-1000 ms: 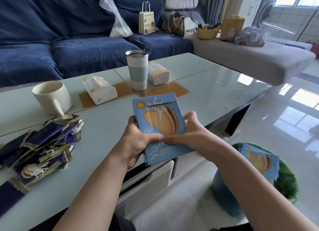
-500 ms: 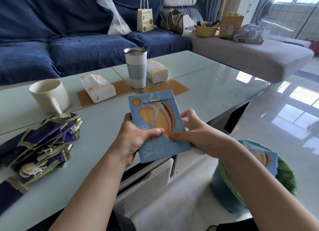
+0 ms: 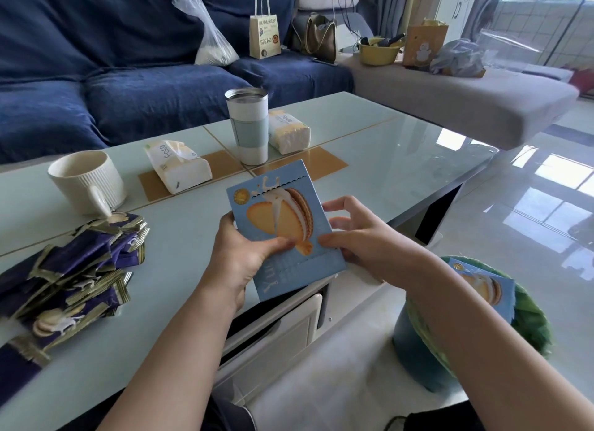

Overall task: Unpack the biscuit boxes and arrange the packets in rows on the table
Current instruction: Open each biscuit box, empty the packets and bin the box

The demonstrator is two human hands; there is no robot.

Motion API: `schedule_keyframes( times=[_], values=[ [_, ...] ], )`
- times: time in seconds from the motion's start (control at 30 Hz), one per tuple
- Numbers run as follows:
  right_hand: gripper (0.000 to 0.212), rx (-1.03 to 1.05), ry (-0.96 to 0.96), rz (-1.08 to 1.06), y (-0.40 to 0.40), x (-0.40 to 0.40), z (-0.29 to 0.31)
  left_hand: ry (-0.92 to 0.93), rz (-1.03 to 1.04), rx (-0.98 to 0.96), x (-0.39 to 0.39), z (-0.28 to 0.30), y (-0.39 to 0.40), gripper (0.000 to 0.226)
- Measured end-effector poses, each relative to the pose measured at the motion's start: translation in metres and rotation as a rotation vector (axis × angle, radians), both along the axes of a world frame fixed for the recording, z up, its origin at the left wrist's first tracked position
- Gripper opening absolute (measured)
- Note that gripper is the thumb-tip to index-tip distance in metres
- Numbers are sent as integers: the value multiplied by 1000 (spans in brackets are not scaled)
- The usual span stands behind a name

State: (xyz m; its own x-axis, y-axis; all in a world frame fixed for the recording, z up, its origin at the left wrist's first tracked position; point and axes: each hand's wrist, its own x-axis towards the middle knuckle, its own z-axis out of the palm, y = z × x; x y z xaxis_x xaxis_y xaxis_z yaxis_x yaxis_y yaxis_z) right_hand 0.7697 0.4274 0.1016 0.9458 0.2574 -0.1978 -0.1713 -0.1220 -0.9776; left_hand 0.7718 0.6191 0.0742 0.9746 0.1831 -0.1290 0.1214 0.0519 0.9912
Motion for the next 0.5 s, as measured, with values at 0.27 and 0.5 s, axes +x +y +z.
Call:
schedule_keyframes(
  times=[0.27,0.5],
  values=[
    [43,-7,-24,34,-2,-1,-1,-124,-18,135,1,0,-1,60],
    [34,-199,-143,-142,19,-3,-13,-179,105,253,-1,-2,-9,97]
  ],
)
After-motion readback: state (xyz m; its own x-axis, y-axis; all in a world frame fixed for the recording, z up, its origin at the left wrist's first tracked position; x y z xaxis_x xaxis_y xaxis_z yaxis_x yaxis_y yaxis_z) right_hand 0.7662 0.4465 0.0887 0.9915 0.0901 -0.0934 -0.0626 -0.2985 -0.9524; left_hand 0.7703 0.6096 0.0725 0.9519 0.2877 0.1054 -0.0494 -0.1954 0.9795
